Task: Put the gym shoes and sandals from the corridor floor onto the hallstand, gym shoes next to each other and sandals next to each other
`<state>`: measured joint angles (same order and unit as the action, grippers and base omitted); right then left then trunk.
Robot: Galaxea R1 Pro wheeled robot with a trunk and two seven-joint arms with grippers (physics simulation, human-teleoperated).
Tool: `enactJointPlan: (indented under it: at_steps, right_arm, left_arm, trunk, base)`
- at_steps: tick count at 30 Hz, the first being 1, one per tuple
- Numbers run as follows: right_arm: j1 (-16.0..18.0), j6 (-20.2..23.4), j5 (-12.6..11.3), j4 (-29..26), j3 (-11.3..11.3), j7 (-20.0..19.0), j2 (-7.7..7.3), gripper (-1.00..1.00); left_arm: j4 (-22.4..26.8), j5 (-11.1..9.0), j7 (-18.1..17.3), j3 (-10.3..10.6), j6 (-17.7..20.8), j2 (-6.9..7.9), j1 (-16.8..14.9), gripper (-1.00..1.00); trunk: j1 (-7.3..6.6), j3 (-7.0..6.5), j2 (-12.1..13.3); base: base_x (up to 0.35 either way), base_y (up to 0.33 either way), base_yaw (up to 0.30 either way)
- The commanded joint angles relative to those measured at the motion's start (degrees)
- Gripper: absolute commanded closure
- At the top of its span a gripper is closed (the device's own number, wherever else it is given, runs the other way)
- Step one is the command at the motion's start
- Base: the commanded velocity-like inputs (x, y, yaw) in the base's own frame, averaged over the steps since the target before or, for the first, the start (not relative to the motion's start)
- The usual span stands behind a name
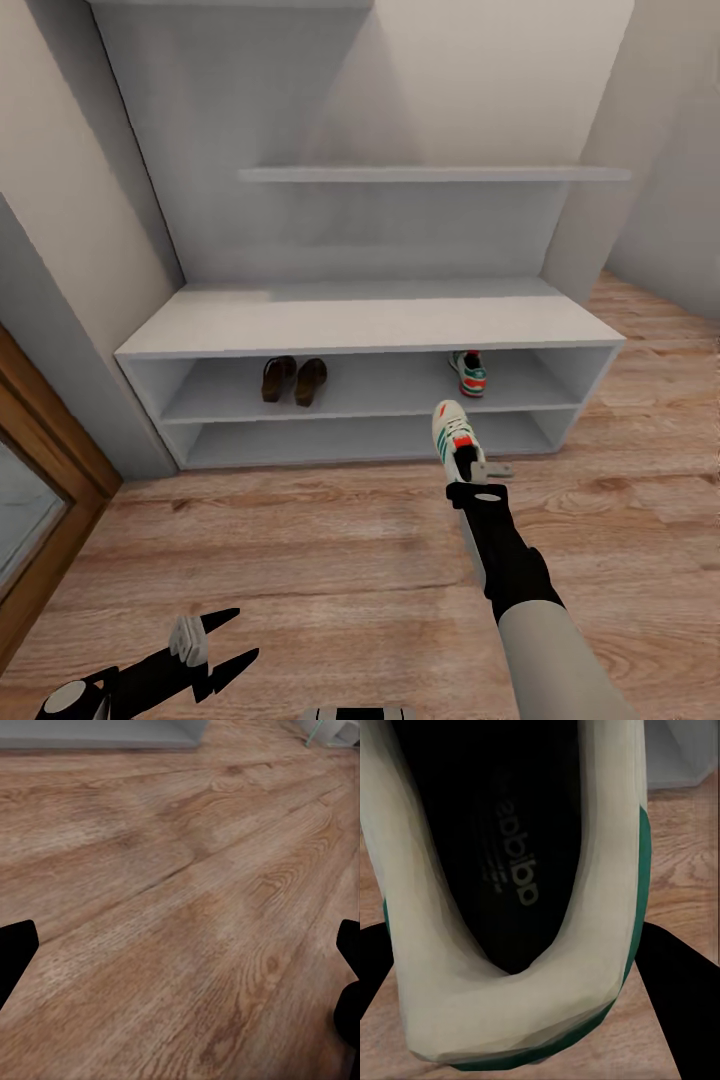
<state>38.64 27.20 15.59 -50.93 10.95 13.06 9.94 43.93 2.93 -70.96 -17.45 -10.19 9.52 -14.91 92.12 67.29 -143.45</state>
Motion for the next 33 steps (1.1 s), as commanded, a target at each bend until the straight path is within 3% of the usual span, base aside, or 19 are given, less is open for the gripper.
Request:
enactJointPlan:
  at_steps: [1,5,16,28,33]
  right_arm:
    - [0.0,0.3,0.4,-0.1,0.1,-0.1,0.06,1.0]
    - [0.0,0.3,0.3,-0.1,0.1,-0.1,0.06,1.0]
    - [0.0,0.3,-1.9,-0.1,0.0,-0.1,0.06,1.0]
    - [0.0,0.3,-2.0,-0.1,0.1,-0.1,0.06,1.0]
    - [0.0,0.3,-2.0,-0.1,0.0,-0.1,0.06,1.0]
  left_arm:
    - [0.0,0.3,-0.2,-0.2,-0.5,-0.03,0.0,-1.0]
    - [0.1,0.3,-0.1,-0.2,-0.5,0.08,0.0,-1.0]
    - [0.2,0.3,-0.1,-0.1,-0.5,0.07,0.0,-1.0]
    - [0.2,0.3,-0.1,-0.2,-0.5,0.2,0.0,-1.0]
    - [0.1,0.3,-0.1,-0.3,-0.5,0.2,0.0,-1.0]
  trunk:
    - [-0.01,0.05,0.0]
    - [-0.01,0.05,0.0]
    - [0.27,2.99,-0.2]
    - [0.27,3.59,-0.2]
    - [0.27,3.59,-0.2]
  base:
    - [0.0,0.0,-0.091]
    - [0.0,0.0,-0.032]
    - [0.0,0.0,-0.003]
    - [0.001,0.0,0.0]
    - [0.231,0.0,0.0]
